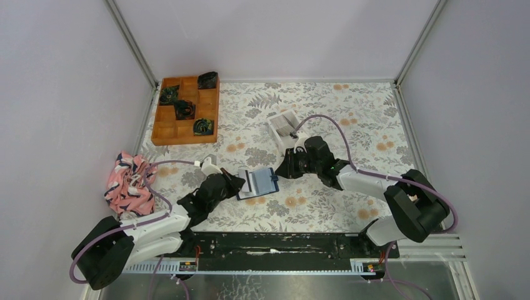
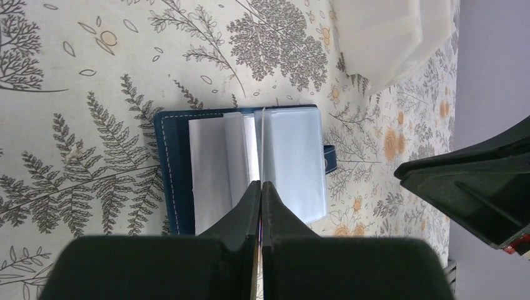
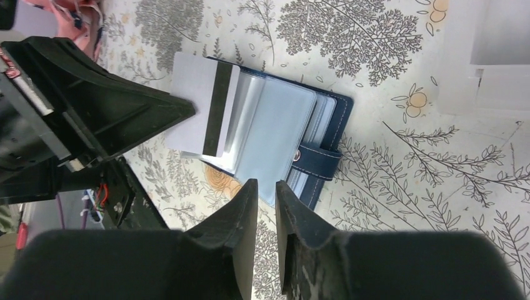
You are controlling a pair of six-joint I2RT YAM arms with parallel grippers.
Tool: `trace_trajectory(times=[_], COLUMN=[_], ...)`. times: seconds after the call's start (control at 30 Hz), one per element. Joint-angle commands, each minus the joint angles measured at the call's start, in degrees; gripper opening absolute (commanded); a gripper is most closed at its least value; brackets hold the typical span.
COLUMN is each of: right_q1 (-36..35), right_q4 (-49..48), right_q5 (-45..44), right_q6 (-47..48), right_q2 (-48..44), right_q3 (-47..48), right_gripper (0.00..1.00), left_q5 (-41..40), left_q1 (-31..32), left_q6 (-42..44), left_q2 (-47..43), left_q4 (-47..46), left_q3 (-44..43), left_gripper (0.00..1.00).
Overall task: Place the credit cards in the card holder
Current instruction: Insert the credit card into the card holder.
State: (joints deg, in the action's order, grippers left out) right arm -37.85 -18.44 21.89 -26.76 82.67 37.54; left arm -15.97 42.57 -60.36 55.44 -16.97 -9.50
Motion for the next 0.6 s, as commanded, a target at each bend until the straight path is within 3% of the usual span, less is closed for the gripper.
trace_trajectory(times=[0.0, 0.57], right_q1=[-2.0, -6.5], right_q4=[-0.4, 1.6], right_q5=[-2.7, -6.4], right_q6=[1.2, 2.9], right_q2=[2.3, 9.9], right_q3=[3.6, 8.4], right_gripper=[0.22, 0.16], left_q5=[-3.2, -6.9], left_q1=[-0.5, -0.4], left_q6=[-2.8, -5.1], left_q2=[0.6, -1.1], left_q4=[2.1, 7.9], left_q3=[-1.8, -1.7], left_gripper=[0.0, 0.0])
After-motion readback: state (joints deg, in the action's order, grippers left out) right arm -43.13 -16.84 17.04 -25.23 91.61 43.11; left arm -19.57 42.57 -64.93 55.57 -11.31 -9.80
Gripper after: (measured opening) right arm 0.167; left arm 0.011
